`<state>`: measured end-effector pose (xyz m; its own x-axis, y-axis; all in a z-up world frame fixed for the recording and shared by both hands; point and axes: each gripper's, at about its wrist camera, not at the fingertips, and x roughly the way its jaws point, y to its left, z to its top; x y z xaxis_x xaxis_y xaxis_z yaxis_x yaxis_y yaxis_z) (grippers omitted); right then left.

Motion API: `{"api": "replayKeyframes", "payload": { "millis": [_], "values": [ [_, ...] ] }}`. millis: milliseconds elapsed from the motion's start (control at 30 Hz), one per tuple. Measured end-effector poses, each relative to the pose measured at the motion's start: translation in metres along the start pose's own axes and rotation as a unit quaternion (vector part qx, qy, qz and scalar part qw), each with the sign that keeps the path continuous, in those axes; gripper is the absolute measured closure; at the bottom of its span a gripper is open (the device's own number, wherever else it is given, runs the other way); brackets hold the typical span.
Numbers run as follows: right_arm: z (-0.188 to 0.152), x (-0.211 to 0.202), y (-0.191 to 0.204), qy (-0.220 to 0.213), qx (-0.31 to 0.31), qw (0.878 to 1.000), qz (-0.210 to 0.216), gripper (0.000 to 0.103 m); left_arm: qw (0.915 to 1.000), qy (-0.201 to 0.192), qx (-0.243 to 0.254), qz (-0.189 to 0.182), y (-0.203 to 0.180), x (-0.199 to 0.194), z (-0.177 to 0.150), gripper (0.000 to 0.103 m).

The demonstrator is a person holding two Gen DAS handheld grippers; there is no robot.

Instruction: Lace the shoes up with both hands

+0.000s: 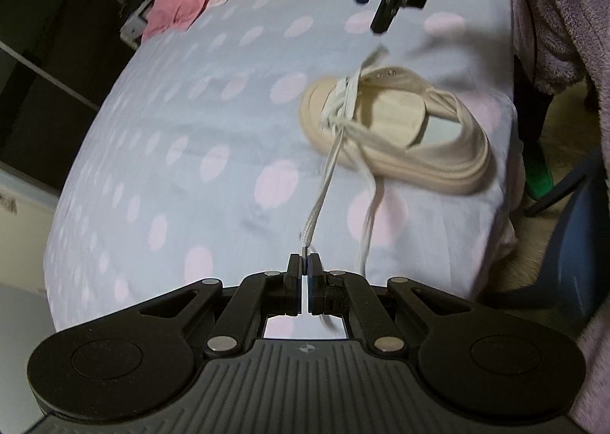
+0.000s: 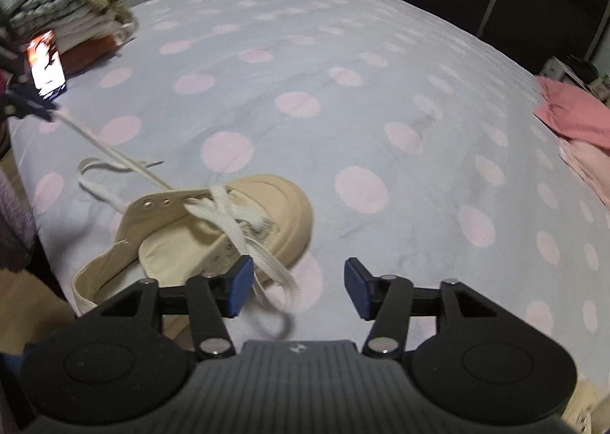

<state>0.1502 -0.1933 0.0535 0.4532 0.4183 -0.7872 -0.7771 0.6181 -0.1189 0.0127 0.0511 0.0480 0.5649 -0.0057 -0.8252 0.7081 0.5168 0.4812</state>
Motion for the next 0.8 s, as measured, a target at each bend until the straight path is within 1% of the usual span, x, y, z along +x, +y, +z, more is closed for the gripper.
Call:
{"api": "replayKeyframes", "payload": {
  "millis": [100,233,367,467,600,700,800],
  "values": [
    [-0.015,-0.013,-0.008,0.001,0.027,1.000,-0.002,0.044,0.9997,0.022,-0.009,0.006,0.001,-0.014,-0.014,0.102],
    [-0.018,-0.013,-0.014,0.000,0.049,0.999,0.002,0.043,0.9987,0.040,-0.024,0.020,0.008,-0.031,-0.028,0.102],
    [-0.014,-0.011,-0.014,-0.006,0.050,0.999,0.001,0.042,0.9972,0.054,-0.039,0.036,0.018,-0.042,-0.038,0.102],
    [-0.011,-0.010,-0.012,-0.012,0.049,0.999,0.005,0.042,0.9959,0.067,-0.040,0.047,0.023,-0.050,-0.044,0.102],
    [-0.006,-0.008,-0.011,-0.015,0.048,0.999,0.004,0.042,0.9930,0.073,-0.058,0.072,0.036,-0.064,-0.054,0.102],
    [-0.004,-0.006,-0.012,-0.014,0.047,0.999,0.002,0.042,0.9907,0.086,-0.060,0.088,0.043,-0.072,-0.062,0.102],
    [-0.002,-0.003,-0.013,-0.010,0.044,0.999,-0.001,0.042,0.9892,0.085,-0.073,0.094,0.049,-0.079,-0.068,0.102]
  ]
}}
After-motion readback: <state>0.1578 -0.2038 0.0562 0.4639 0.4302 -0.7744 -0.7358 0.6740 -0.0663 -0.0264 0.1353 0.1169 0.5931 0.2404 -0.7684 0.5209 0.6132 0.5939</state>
